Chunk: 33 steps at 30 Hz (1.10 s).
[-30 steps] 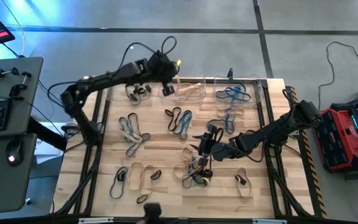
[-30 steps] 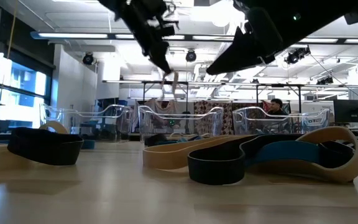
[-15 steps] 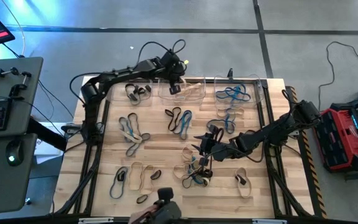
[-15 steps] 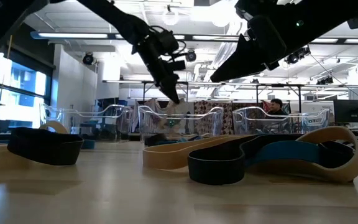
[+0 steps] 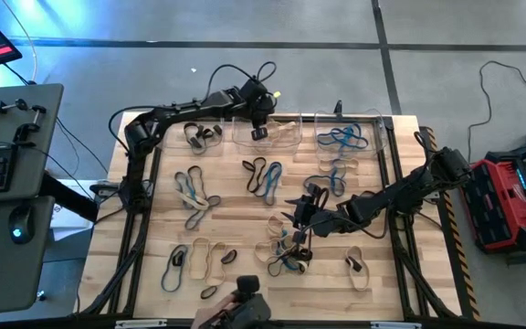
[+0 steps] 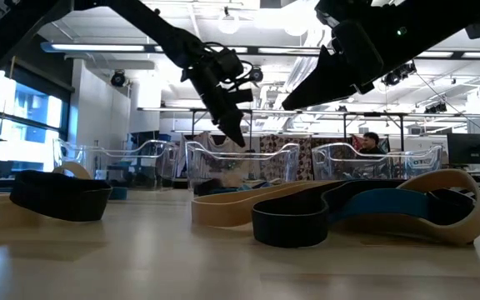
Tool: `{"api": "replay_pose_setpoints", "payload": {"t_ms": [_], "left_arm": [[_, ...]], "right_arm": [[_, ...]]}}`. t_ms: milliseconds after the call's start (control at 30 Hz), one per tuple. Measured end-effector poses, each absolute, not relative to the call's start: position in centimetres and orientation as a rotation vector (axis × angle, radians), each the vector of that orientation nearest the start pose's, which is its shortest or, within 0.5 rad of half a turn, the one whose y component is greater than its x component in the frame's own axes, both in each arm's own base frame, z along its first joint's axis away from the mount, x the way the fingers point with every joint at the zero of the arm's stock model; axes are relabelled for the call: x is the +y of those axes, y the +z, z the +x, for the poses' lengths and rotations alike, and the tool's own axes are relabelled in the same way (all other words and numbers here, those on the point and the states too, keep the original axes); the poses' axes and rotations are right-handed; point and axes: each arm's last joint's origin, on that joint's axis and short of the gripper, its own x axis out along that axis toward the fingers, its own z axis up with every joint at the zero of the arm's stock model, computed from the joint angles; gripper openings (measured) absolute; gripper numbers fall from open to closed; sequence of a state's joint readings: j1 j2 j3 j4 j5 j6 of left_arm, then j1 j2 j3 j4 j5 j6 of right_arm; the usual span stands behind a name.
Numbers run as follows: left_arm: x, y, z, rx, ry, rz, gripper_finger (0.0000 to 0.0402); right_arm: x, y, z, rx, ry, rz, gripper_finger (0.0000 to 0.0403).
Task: Sort rubber bands into baskets
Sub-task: Put the brown rubber band into the middle transparent bin, then put the black rubber band into the left transparent bin
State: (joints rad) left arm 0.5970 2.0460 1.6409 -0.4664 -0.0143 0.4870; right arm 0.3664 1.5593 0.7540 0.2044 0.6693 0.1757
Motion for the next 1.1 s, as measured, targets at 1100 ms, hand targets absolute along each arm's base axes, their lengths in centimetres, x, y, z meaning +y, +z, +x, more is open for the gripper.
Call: {"api": "replay_pose_setpoints", "payload": {"t_ms": [1100], "left_arm": [[8.8,24.9,29.1,0.332,0.242,0.308,0.0048]], "right_arm": [[9.1,18.0,29.2,0.510,-0.285,-0.076,0.0158]]}}
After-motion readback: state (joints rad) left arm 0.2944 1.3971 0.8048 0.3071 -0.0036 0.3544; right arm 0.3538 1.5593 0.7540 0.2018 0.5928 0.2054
